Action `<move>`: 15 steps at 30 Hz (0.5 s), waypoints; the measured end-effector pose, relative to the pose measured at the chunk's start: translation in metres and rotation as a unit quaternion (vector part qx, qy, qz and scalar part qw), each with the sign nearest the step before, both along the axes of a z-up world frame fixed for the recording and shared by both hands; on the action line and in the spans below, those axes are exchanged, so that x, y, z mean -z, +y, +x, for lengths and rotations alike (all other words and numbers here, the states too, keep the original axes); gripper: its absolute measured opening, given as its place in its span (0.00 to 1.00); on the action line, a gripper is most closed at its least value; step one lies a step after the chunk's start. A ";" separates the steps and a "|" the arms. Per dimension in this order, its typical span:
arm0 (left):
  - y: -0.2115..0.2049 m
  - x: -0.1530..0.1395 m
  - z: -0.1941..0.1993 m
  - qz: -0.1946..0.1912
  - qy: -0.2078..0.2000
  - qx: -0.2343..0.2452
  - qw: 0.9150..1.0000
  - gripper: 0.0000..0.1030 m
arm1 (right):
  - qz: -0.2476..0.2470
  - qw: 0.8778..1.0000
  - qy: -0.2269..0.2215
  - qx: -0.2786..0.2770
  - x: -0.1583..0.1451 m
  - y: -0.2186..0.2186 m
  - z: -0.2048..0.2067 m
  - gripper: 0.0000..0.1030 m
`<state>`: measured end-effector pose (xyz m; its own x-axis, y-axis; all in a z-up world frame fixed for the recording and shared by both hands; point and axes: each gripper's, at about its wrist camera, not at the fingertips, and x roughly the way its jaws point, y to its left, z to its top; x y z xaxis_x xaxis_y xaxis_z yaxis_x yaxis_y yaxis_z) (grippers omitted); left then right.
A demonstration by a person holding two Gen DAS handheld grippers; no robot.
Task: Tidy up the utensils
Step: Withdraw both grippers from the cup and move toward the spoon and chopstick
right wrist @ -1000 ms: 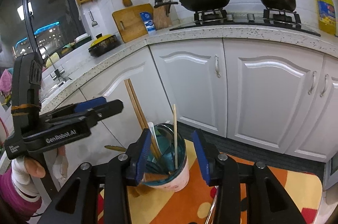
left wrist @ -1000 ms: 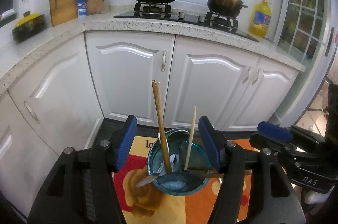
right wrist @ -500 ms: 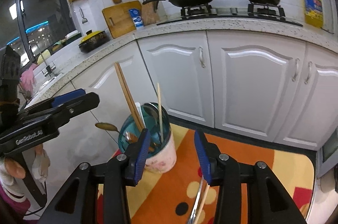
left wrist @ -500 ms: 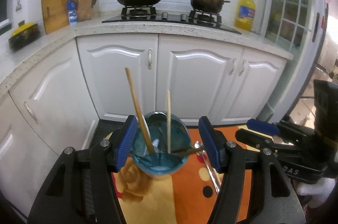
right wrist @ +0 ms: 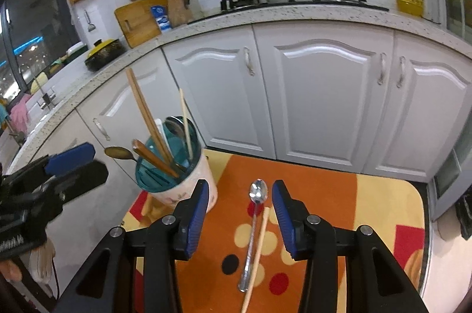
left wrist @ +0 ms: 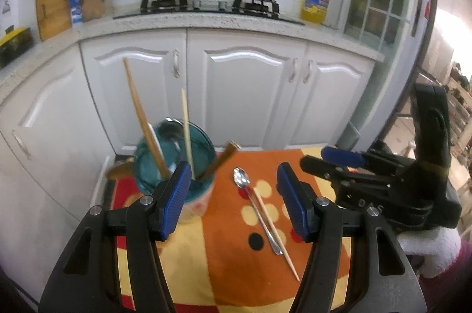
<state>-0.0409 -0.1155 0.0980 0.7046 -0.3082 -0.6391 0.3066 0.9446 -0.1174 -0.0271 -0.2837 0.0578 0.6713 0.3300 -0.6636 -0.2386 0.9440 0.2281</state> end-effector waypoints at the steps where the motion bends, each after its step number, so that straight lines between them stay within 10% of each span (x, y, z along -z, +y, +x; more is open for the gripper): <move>1: -0.002 0.003 -0.001 -0.002 0.005 0.003 1.000 0.59 | -0.004 1.000 0.001 0.002 0.002 -0.001 -0.001 0.42; 15: -0.020 0.047 -0.009 -0.001 0.056 0.024 0.998 0.59 | -0.019 0.999 0.035 0.019 0.031 -0.016 0.001 0.42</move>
